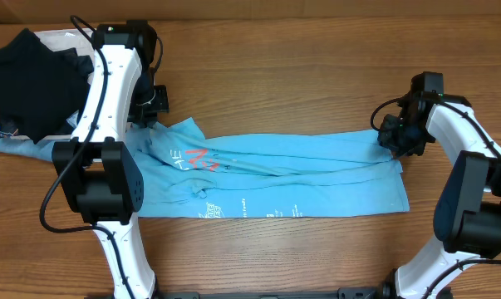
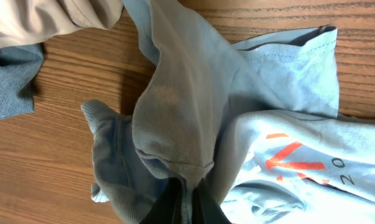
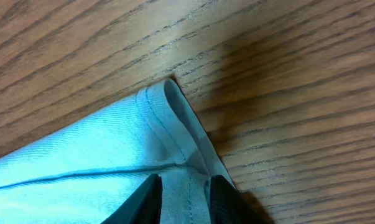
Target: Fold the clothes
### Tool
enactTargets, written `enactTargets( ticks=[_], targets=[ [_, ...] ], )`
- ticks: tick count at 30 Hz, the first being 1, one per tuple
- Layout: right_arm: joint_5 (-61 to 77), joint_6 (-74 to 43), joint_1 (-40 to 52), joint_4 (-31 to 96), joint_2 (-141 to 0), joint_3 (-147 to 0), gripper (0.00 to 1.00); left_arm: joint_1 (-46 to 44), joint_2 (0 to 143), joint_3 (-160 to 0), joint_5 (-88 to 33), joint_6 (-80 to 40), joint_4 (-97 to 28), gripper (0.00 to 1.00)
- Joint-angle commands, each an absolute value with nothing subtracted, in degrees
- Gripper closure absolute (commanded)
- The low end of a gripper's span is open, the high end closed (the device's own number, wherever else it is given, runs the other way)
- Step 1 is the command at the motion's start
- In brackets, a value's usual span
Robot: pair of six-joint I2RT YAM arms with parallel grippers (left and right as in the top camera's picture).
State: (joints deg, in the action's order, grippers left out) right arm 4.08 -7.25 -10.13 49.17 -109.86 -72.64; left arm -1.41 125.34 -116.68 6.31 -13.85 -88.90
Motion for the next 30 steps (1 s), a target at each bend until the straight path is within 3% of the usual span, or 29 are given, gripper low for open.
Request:
enactTargets(
  ticks=[1, 5, 9, 18, 30],
  targets=[
    [3.5, -7.1, -10.1, 49.6, -109.4, -72.7, 0.72, -1.5, 123.9, -116.4, 7.1, -15.0, -89.0, 0.96],
    [3.5, -7.1, -10.1, 49.4, -109.9, -72.7, 0.79, -1.5, 123.9, -116.4, 7.1, -15.0, -89.1, 0.96],
    [3.5, -7.3, -10.2, 49.3, -109.9, -72.7, 0.96, -1.5, 123.9, -116.4, 7.1, -15.0, -89.1, 0.96],
    [2.3, -7.9, -10.2, 50.7, -109.5, -73.0, 0.96, -1.5, 123.9, -116.4, 7.8, -14.8, -89.8, 0.96],
    [-2.6, -10.0, -10.7, 62.9, -100.6, -78.6, 0.96, -1.3, 122.0, -116.4, 8.0, -14.9, -93.6, 0.96]
  ],
)
